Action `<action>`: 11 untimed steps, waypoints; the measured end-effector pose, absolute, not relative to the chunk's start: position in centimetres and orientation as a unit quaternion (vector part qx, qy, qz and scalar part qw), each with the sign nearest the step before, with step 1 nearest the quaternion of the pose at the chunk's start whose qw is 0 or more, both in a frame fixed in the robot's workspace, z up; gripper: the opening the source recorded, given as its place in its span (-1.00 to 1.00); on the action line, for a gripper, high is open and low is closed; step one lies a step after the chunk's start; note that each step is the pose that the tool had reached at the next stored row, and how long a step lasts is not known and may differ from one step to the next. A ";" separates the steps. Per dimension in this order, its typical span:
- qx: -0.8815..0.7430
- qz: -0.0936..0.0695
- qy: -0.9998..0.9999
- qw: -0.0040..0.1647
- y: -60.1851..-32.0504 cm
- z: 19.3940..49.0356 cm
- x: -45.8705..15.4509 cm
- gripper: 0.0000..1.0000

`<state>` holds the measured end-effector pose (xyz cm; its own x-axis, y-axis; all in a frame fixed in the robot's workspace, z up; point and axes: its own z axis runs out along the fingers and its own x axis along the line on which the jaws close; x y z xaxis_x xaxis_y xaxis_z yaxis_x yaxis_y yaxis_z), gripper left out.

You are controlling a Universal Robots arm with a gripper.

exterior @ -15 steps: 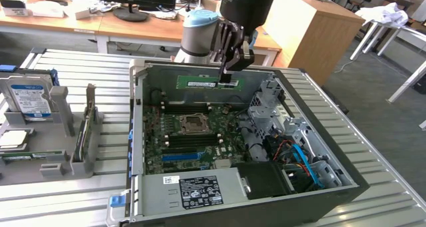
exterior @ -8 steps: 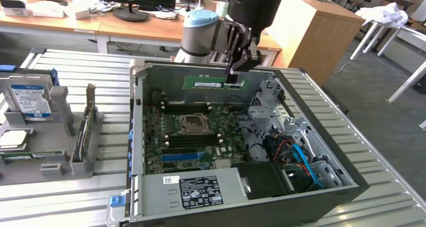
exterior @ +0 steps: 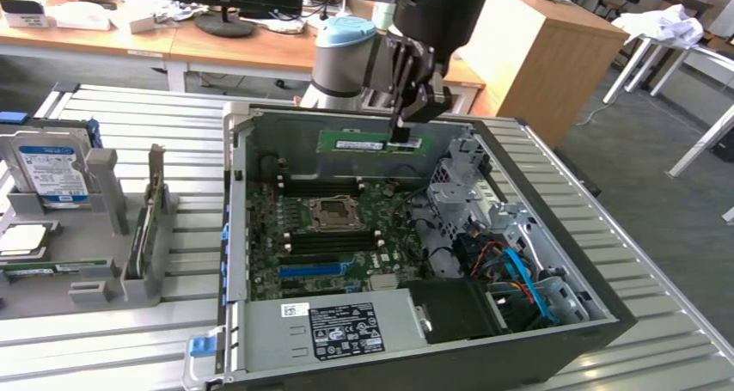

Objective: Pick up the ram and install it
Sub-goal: 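Pick up the ram and move it above insertion slot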

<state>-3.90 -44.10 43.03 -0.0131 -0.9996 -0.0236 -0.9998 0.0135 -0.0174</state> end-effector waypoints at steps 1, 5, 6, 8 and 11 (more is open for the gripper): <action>-0.702 0.002 0.712 0.015 -44.0 43.0 -3.9 -0.76; -0.701 0.002 0.713 0.015 -43.5 43.0 -3.9 -0.76; -0.701 0.002 0.713 0.015 -43.3 43.0 -3.9 -0.76; -0.700 0.002 0.714 0.015 -43.1 43.0 -3.9 -0.76; -0.699 0.002 0.715 0.015 -42.7 43.0 -3.9 -0.76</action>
